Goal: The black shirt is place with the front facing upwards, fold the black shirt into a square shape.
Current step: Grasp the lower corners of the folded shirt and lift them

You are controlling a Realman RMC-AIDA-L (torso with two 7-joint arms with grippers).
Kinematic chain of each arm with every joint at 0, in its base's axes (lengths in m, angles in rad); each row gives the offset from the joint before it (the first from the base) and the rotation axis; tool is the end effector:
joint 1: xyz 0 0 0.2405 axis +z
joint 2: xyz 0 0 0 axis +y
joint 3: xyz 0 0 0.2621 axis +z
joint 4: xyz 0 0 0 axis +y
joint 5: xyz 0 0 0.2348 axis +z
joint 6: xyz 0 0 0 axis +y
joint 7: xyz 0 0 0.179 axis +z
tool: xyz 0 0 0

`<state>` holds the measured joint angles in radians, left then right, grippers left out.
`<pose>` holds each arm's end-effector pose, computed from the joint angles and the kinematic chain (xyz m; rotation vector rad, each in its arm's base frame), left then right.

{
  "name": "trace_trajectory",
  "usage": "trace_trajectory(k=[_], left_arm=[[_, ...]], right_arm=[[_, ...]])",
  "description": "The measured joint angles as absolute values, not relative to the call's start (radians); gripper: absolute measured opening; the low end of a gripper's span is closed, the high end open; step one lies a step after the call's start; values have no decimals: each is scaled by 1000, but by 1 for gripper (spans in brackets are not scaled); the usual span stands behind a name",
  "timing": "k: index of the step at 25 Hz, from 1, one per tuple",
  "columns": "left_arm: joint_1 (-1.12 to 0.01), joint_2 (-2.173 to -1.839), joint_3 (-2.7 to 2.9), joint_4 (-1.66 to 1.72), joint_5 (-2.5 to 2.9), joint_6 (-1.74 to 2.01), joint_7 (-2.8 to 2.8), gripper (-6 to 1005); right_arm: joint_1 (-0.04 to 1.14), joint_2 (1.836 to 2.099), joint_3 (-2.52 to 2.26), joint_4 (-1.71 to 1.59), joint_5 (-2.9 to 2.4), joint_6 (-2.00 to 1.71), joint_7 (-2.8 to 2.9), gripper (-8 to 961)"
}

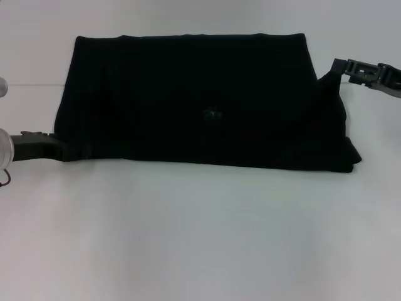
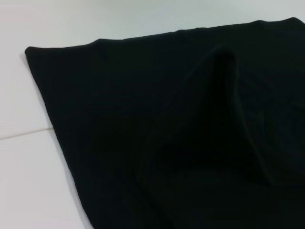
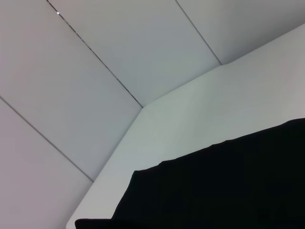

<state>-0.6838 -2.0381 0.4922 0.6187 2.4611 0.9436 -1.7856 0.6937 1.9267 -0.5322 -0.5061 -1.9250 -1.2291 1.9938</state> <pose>-0.3534 0.4559 0.0127 -2.1587 -1.0325 -0.1199 0.2779 0.4689 0.0483 -2.1115 1.3657 0.8972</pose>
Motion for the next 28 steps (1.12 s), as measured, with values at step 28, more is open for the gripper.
trace_trajectory(k=[28], left_arm=[[-694, -2043, 587, 616, 2511, 938, -1837, 895]], right_arm=[[695, 1930, -520, -505, -1923, -1210, 1994, 875]])
